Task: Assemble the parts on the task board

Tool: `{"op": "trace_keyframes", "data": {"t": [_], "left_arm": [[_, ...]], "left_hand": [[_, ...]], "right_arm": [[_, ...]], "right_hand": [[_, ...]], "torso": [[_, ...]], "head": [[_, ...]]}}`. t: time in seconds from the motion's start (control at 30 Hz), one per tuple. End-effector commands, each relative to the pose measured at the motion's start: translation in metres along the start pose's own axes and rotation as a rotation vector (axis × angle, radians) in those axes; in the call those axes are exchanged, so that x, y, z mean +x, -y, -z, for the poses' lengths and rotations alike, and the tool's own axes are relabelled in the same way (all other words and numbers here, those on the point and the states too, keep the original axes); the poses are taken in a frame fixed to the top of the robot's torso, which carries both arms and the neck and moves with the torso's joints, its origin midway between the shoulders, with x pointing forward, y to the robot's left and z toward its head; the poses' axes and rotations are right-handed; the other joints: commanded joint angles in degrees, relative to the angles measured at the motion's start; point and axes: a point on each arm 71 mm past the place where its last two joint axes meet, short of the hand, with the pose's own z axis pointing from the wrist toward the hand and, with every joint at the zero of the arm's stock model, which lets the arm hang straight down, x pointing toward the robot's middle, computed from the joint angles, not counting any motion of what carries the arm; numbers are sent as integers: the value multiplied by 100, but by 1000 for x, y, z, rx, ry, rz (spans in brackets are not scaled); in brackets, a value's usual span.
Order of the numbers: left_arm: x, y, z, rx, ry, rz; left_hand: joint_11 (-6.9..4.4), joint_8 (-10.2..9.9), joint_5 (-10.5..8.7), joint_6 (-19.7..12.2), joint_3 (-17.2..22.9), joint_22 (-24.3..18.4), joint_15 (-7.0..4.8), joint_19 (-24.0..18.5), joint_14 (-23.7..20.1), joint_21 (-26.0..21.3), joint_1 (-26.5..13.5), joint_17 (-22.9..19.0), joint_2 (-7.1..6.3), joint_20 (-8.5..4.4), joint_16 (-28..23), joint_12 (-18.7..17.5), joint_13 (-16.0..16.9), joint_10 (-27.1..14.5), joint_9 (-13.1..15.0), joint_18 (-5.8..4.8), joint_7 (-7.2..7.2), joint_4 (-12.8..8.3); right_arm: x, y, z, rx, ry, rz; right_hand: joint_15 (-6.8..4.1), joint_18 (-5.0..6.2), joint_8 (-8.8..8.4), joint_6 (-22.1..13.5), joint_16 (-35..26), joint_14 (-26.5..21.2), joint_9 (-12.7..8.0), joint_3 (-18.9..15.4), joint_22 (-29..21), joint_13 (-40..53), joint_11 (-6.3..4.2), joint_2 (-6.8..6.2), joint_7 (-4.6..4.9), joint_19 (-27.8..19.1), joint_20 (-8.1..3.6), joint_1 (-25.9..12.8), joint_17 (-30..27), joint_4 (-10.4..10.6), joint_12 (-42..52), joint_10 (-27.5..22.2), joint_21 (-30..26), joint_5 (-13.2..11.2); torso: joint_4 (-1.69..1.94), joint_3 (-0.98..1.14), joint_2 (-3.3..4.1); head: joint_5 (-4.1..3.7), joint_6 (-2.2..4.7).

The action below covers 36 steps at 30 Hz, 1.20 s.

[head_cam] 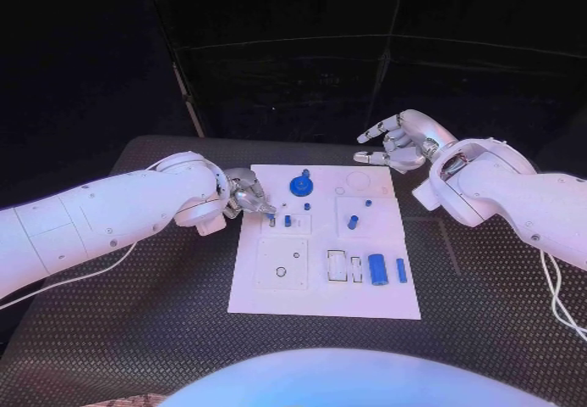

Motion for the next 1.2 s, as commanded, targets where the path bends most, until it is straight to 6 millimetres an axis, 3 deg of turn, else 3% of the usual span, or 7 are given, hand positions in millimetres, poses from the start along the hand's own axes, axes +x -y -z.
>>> {"op": "trace_keyframes", "data": {"t": [0.03, 0.93, 1.2], "left_arm": [[-1, 2, 0, 8, 54, -31], [10, 4, -2, -12, 2, -141], [10, 4, -2, -12, 4, -145]], "left_hand": [[-6, 33, 25, 2, 927, 5, -48, 29, 595, 14, -68, 1509, -2, -28, 36, 38, 9, 46, 13, -63, -17, -892], [-13, 76, 54, 1, 1035, -2, -55, 25, 595, 6, -146, 1509, -34, -36, 36, 54, 20, 69, 36, -60, -24, -956], [-23, 139, 160, 6, 1136, 5, -62, 29, 595, 6, -270, 1509, -62, -43, 36, 91, 51, 106, 70, -61, -35, -1022]], "right_arm": [[0, -2, 0, -11, -5, 3], [0, -2, 0, -11, -8, 3], [0, -2, -1, -11, -8, 3]], "right_hand": [[-53, 59, 22, -4, -37, 347, -2, -29, -7, 5, -39, 15, -19, -9, -1, -13, 383, 3, 29, 17, -26, 21], [-53, 59, 22, -4, -37, 347, -2, -29, -7, 5, -39, 15, -19, -9, -1, -13, 383, 3, 29, 17, -26, 21], [-53, 59, 22, -4, -37, 347, -2, -29, -7, 5, -39, 15, -19, -9, -1, -13, 383, 3, 29, 17, -26, 21]], "torso": [[-8, -2, 8], [-3, -3, 3], [-2, -1, 3]], "head": [[-2, -14], [-8, -86], [-6, -93]]}}
